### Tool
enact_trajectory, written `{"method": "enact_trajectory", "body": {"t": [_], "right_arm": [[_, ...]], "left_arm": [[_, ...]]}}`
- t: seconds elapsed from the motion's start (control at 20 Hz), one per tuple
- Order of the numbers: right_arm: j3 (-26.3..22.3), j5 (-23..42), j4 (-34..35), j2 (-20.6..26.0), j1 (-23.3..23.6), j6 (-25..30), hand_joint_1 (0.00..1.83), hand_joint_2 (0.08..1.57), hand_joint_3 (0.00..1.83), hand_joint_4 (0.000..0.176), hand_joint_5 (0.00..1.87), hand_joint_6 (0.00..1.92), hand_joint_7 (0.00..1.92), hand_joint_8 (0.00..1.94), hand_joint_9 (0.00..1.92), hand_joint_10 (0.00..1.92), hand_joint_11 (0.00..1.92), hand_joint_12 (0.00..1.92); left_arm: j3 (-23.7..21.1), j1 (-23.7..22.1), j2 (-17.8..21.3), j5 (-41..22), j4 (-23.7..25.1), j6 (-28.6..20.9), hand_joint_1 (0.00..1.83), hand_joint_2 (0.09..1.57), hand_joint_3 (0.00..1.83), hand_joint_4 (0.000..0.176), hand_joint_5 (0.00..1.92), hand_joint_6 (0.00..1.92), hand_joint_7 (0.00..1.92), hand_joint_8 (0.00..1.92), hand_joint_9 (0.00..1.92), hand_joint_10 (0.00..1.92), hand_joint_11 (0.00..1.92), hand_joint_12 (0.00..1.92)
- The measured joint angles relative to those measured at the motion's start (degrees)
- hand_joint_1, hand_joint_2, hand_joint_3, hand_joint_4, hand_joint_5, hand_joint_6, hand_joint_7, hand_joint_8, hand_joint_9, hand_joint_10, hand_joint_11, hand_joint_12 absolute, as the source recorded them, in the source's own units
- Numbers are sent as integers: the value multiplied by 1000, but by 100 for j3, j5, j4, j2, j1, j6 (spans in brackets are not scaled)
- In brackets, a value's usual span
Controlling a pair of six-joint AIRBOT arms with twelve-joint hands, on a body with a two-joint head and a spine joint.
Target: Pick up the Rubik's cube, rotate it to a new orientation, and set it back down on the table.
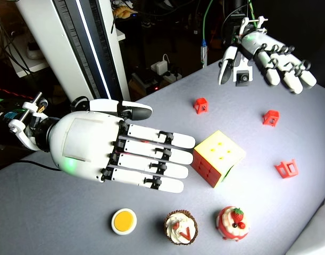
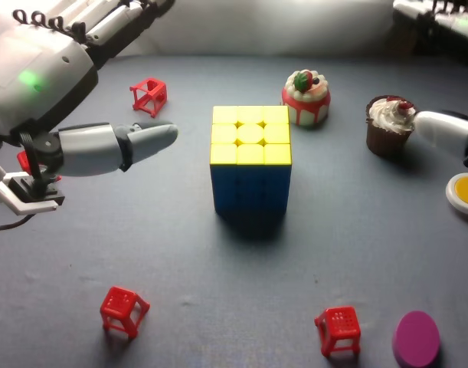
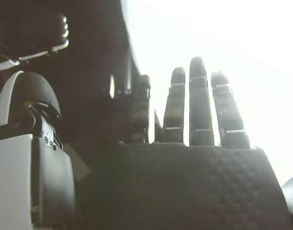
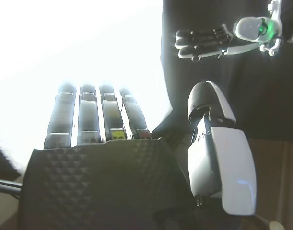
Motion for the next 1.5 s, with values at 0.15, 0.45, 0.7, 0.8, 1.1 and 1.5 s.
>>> {"method": "enact_trajectory", "body": {"t": [0.15,0.45,0.7,0.8,1.1,1.5], "right_arm": [[0,-92,76,4,0,2,519,1280,29,0,0,0,0,0,0,0,0,0],[7,-146,304,0,-146,4,525,1282,19,0,0,0,0,0,0,0,0,0],[7,-140,522,-22,-251,4,537,1289,13,0,0,0,0,0,0,0,0,0],[4,-149,584,-22,-289,2,484,1311,19,0,0,0,0,0,0,0,0,0],[7,-170,671,-28,-289,2,500,1334,16,0,0,0,0,0,0,0,0,0],[7,-170,706,-39,-289,2,466,1341,8,0,0,0,0,0,0,0,0,0]], "left_arm": [[83,-63,-85,254,2,-22,466,1040,0,72,0,0,0,0,0,0,0,0],[205,-286,-291,621,61,-125,508,876,0,63,0,0,0,0,0,0,0,0],[435,-647,-603,1209,46,-369,635,816,0,62,0,0,0,0,0,0,0,453],[562,-802,-772,1488,37,-420,658,834,1,44,0,0,0,0,0,0,0,17],[940,-1274,-1211,2651,76,-516,694,838,2,57,0,0,0,0,0,0,0,0],[1292,-1644,-1574,3755,367,-490,732,821,0,50,0,0,0,0,0,0,0,0]]}}
